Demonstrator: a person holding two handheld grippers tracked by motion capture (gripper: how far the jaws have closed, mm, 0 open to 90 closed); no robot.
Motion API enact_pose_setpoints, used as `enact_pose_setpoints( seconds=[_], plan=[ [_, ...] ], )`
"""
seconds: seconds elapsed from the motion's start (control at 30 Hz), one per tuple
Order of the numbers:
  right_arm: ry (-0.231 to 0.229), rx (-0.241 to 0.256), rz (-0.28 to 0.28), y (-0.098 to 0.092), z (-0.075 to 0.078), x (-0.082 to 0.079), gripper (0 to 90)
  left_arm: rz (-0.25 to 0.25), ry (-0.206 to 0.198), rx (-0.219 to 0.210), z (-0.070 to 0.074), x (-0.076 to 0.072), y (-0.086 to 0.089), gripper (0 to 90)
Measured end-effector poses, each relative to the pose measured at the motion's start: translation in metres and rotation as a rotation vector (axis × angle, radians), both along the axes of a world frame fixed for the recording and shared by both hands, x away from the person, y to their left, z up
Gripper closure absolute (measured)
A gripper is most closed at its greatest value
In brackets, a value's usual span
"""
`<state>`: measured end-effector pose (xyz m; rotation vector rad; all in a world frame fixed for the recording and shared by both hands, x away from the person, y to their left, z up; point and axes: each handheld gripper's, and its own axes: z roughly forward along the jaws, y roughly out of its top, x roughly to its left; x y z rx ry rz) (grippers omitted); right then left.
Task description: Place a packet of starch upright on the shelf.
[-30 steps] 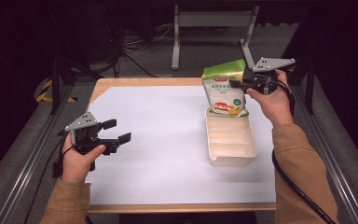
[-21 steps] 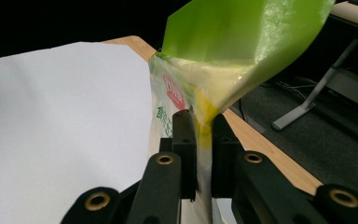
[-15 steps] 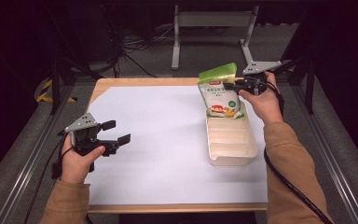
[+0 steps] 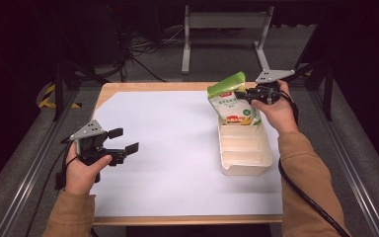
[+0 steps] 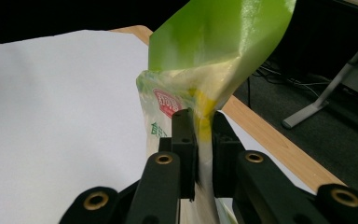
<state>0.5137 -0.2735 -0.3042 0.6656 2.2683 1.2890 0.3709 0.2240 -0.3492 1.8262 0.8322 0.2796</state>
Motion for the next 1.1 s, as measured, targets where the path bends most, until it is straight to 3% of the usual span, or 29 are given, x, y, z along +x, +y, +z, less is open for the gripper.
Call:
enact_pose_setpoints(
  seconds=[0.43, 1.1],
  plan=[
    [0.044, 0.033, -0.017, -0.023, -0.019, -0.009, 82.4, -0.005, 0.004, 0.01, -0.002, 0.001, -0.003, 15.0],
    [0.096, 0.007, -0.099, -0.048, -0.037, -0.022, 81.3, -0.017, 0.021, 0.024, -0.006, 0.006, -0.006, 14.7]
  ],
)
